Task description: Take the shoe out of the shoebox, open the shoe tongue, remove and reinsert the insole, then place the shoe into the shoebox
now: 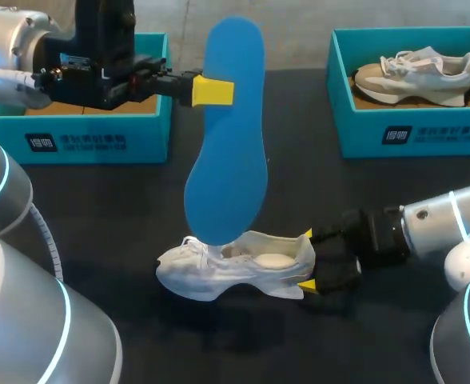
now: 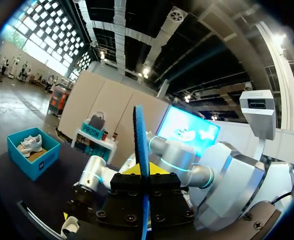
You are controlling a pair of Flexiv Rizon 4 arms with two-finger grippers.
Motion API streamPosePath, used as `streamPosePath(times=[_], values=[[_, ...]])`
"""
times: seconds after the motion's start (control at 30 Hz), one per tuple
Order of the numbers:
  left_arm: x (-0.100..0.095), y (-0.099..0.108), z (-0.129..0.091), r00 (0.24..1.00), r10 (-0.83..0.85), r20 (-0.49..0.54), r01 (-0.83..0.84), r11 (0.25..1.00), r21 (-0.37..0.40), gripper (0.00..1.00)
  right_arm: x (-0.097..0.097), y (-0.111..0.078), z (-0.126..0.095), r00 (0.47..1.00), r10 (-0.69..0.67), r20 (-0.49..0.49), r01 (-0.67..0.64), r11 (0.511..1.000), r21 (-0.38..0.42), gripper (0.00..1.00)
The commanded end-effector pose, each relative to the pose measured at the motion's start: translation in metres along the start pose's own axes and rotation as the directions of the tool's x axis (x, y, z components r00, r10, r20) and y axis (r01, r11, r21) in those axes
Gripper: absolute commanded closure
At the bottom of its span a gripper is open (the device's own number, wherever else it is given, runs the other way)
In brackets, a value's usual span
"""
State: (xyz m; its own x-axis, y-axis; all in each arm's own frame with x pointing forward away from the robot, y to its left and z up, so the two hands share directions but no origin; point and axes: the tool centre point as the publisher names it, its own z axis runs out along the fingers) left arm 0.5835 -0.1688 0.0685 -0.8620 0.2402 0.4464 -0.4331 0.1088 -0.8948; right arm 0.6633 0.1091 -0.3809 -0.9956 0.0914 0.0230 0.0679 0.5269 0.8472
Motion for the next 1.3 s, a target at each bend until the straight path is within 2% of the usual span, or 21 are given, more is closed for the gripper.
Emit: streamPosePath(times=[0.03, 0.33, 0.53, 0.6, 0.8, 0.93, 1.17, 1.23, 1.3], values=[[0.000, 0.000, 0.000, 1.000, 0.000, -0.001, 0.000, 1.000, 0.000, 1.00, 0.001, 0.014, -0.015, 1.000, -0.001, -0.005, 0.002, 0.977, 0.215, 0.00], [0.000, 0.000, 0.000, 1.000, 0.000, -0.001, 0.000, 1.000, 0.000, 1.00, -0.011, 0.028, -0.024, 1.000, -0.020, 0.009, 0.014, 0.910, 0.414, 0.00], [0.000, 0.000, 0.000, 1.000, 0.000, -0.001, 0.000, 1.000, 0.000, 1.00, -0.013, 0.037, -0.021, 1.000, -0.017, 0.006, 0.011, 0.831, 0.557, 0.00], [0.000, 0.000, 0.000, 1.000, 0.000, -0.001, 0.000, 1.000, 0.000, 1.00, -0.015, 0.041, -0.019, 1.000, -0.017, 0.003, 0.012, 0.822, 0.569, 0.00], [0.000, 0.000, 0.000, 1.000, 0.000, -0.001, 0.000, 1.000, 0.000, 1.00, -0.017, 0.052, -0.008, 1.000, -0.003, 0.005, -0.001, 0.744, 0.668, 0.00], [0.000, 0.000, 0.000, 1.000, 0.000, -0.001, 0.000, 1.000, 0.000, 1.00, -0.016, 0.057, -0.005, 1.000, 0.014, -0.002, -0.009, 0.709, 0.706, 0.00], [0.000, 0.000, 0.000, 1.000, 0.000, -0.001, 0.000, 1.000, 0.000, 1.00, -0.017, 0.060, 0.004, 1.000, 0.009, 0.016, -0.018, 0.647, 0.762, 0.00], [0.000, 0.000, 0.000, 1.000, 0.000, -0.001, 0.000, 1.000, 0.000, 1.00, -0.017, 0.061, 0.006, 1.000, 0.008, 0.008, -0.012, 0.645, 0.764, 0.00], [0.000, 0.000, 0.000, 1.000, 0.000, -0.001, 0.000, 1.000, 0.000, 1.00, -0.018, 0.062, 0.009, 1.000, 0.004, 0.015, -0.015, 0.611, 0.792, 0.00]])
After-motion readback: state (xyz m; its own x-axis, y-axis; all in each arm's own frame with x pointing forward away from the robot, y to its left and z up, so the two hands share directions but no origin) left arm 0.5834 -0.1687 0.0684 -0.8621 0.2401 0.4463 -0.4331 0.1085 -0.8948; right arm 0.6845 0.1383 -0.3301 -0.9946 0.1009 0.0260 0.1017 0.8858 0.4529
